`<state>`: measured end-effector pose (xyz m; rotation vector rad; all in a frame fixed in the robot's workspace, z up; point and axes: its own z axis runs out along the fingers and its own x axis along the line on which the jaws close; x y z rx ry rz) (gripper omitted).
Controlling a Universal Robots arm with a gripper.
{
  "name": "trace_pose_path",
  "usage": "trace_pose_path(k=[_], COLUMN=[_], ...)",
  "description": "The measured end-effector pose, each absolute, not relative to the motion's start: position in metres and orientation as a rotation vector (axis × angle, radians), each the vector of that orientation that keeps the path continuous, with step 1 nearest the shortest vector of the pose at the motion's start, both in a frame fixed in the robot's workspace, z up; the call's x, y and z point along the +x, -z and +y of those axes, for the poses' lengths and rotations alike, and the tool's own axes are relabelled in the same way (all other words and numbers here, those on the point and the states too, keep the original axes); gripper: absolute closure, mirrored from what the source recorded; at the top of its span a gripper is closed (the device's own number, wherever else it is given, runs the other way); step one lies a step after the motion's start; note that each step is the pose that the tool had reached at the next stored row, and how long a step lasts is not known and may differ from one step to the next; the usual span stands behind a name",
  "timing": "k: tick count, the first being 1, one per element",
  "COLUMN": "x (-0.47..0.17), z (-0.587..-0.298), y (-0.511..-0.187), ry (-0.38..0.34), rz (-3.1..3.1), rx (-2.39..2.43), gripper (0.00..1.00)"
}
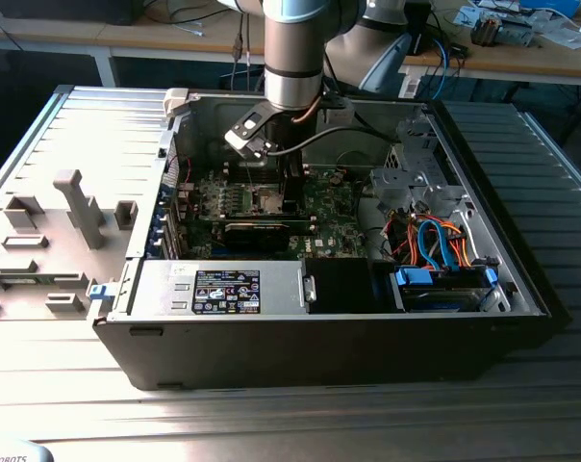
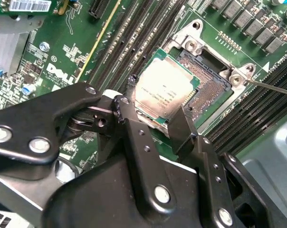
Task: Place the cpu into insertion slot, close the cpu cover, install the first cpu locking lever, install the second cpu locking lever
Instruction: 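Place the cpu into insertion slot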
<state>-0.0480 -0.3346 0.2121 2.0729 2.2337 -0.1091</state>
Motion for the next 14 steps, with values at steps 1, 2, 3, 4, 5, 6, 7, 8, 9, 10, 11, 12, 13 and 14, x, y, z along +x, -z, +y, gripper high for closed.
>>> trace_pose_path(k=[1, 2, 3, 4, 5, 6, 7, 8, 9, 10, 11, 12, 13, 14], x=[-0.048, -0.048, -0.048, -0.048, -0.048, -0.048, -0.047, -0.045, -0.043, -0.041, -0.038, -0.034, -0.028, -0.025], z=[-0.335, -0.335, -0.335, -0.335, -0.335, -0.335, -0.335, -0.334, -0.334, -0.335, -0.335, -0.335, -0.335, -0.335], y=[-0.212, -0.212, -0.212, -0.212, -0.212, -0.212, -0.212, -0.212, -0.212, -0.212, -0.212, -0.212, -0.212, -0.212], ry=[0.109, 0.109, 0.109, 0.109, 0.109, 0.109, 0.109, 0.109, 0.11, 0.111, 0.113, 0.115, 0.12, 0.124], rz=[2.234, 2.234, 2.233, 2.233, 2.234, 2.234, 2.234, 2.234, 2.234, 2.234, 2.235, 2.237, 2.24, 2.241], rx=[2.073, 2.073, 2.073, 2.073, 2.073, 2.073, 2.073, 2.073, 2.073, 2.074, 2.074, 2.075, 2.077, 2.079], gripper=[0.46, 0.46, 0.46, 0.46, 0.46, 0.46, 0.46, 0.46, 0.46, 0.46, 0.46, 0.46, 0.46, 0.46])
